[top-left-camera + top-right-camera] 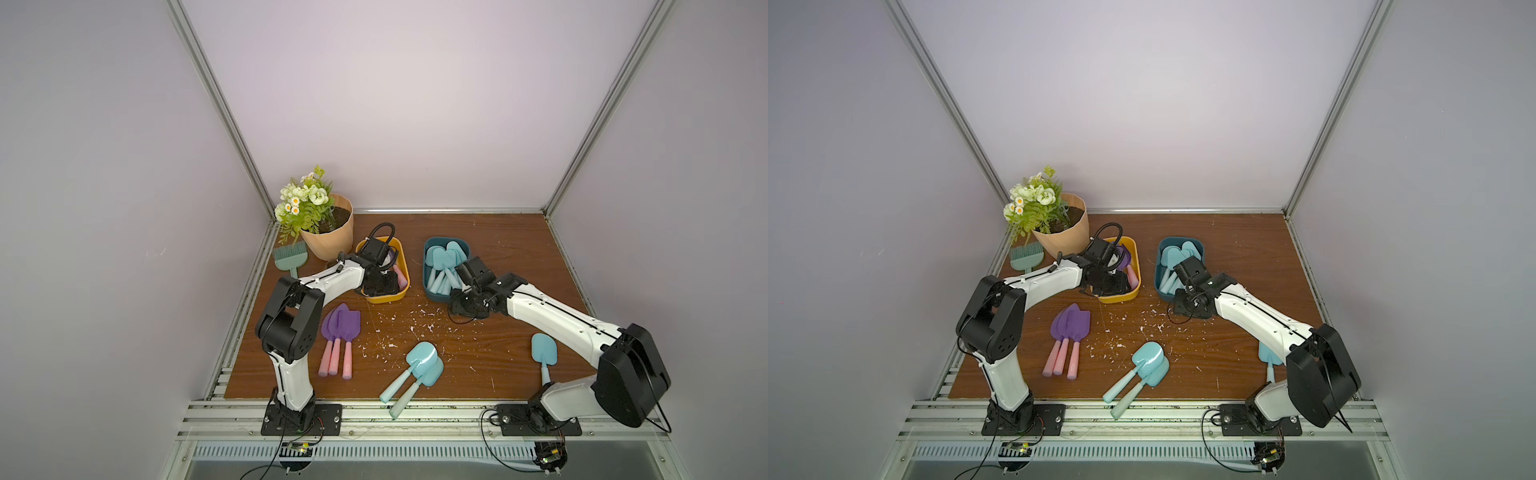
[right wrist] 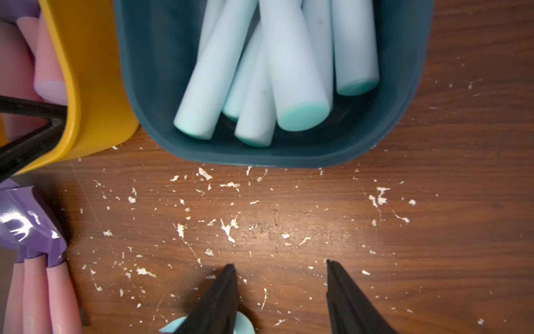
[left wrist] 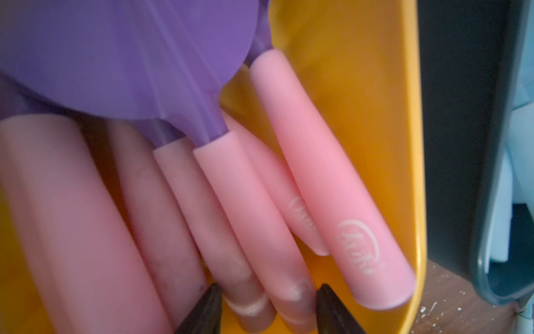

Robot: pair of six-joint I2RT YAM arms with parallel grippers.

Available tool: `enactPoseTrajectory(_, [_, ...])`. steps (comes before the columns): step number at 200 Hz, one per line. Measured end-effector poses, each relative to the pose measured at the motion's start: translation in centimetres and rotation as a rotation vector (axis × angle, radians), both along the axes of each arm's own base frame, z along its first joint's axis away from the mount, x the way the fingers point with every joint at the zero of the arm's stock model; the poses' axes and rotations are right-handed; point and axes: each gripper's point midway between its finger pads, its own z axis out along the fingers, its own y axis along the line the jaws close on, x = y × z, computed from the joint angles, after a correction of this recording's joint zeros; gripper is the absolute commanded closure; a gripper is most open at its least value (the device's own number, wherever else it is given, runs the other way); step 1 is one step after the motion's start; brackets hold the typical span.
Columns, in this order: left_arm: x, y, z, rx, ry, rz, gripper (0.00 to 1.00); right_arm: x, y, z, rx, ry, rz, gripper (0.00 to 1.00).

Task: Sort the small shovels by color and place them into the storage box
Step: Move the storage box to the center of the board, then move the shovel to the center of the board.

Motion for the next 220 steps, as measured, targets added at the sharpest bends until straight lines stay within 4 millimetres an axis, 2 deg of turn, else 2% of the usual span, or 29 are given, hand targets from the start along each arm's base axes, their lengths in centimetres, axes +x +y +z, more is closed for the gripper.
enactPoseTrajectory(25, [-0.3,0.7,2.1,0.024,-0.055,0.003,0.43,-1.6,2.0,0.0,-0.001,0.000,0.085,0.45])
enactPoseTrajectory(67, [0.7,1.7,10.6,-0.026,-0.293,0.069,0.42,-4.6,5.7,-0.5,0.050,0.038,0.228,0.44])
enactPoseTrajectory(85, [0.6,1.9,12.4,-0.054,-0.343,0.097,0.42,-5.7,6.8,-1.9,0.078,0.085,0.267,0.44])
enactPoseTrajectory(101, [0.3,2.2,12.1,-0.058,-0.337,0.111,0.42,-6.8,7.2,-3.4,0.077,0.130,0.297,0.44])
enactPoseTrajectory(134, [-1.3,3.1,8.6,-0.024,-0.255,0.132,0.42,-9.6,7.8,-4.8,0.044,0.171,0.363,0.44])
enactPoseTrajectory(156, [-2.1,3.5,7.2,-0.010,-0.221,0.139,0.42,-11.3,7.8,-5.8,0.032,0.200,0.390,0.44])
enactPoseTrajectory(189, [-2.4,3.7,7.2,-0.013,-0.218,0.146,0.42,-12.2,6.8,-7.2,0.008,0.231,0.379,0.44])
enactPoseTrajectory(220, [-2.4,3.7,7.5,-0.018,-0.223,0.149,0.42,-11.6,7.6,-6.9,0.043,0.204,0.378,0.46])
